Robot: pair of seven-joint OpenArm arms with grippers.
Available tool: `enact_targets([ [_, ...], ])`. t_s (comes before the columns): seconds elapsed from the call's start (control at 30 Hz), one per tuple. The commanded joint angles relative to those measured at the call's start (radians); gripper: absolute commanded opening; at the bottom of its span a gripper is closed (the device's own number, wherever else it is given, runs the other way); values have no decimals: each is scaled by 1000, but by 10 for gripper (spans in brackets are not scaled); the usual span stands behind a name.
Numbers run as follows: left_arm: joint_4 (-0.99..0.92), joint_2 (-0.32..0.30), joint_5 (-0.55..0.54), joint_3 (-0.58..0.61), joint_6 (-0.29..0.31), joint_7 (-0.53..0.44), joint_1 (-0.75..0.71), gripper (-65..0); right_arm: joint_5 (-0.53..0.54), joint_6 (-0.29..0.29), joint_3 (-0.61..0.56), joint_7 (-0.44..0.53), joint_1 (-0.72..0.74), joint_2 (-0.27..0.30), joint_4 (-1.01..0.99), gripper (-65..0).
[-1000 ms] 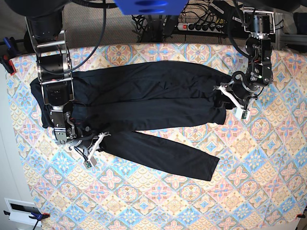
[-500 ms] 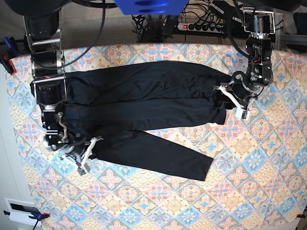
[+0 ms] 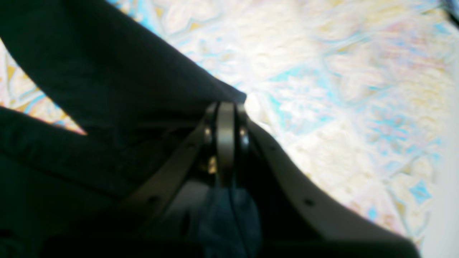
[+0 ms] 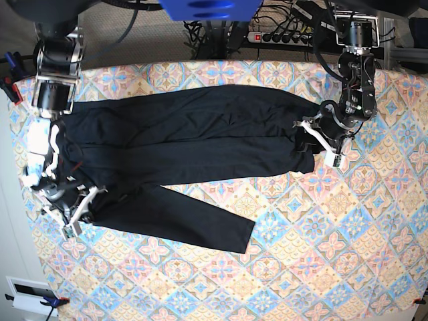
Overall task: Layout the t-shirt on the table in an organized manner, then fold the t-shirt properly
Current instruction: 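Pull the loose sleeve strip with the right gripper toward the shirt body, then release the shirt and move the right gripper to the loose sleeve end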
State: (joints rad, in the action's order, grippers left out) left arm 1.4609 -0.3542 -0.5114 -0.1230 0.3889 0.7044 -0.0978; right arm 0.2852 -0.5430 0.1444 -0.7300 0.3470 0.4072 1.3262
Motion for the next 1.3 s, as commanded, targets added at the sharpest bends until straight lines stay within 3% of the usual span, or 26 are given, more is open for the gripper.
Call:
enact_targets([
  [0.0,16,-13,-13,-5,3,-18,13,-388,7,-1,33,2,-19,12,62,-650],
  [0.2,16,-13,-11,-5,3,-18,14,-388,7,-1,153,-55,-248,12,352,-650],
  [0.5,14,-12,-11,0,3,-18,28,-388,12,-1,162,-89,-521,5,635,-650],
  [0.77,14,-12,-11,0,3,-18,34,-388,12,-1,156,-87,-687,-132,649,-650],
  [0.83,14,-12,-11,0,3,-18,34,-388,12,-1,120,-86,-705,-153,655,-650],
  [1.27,14,-12,-10,0,3,-18,34,-388,12,-1,-127,-82,-705,-156,672,-650],
])
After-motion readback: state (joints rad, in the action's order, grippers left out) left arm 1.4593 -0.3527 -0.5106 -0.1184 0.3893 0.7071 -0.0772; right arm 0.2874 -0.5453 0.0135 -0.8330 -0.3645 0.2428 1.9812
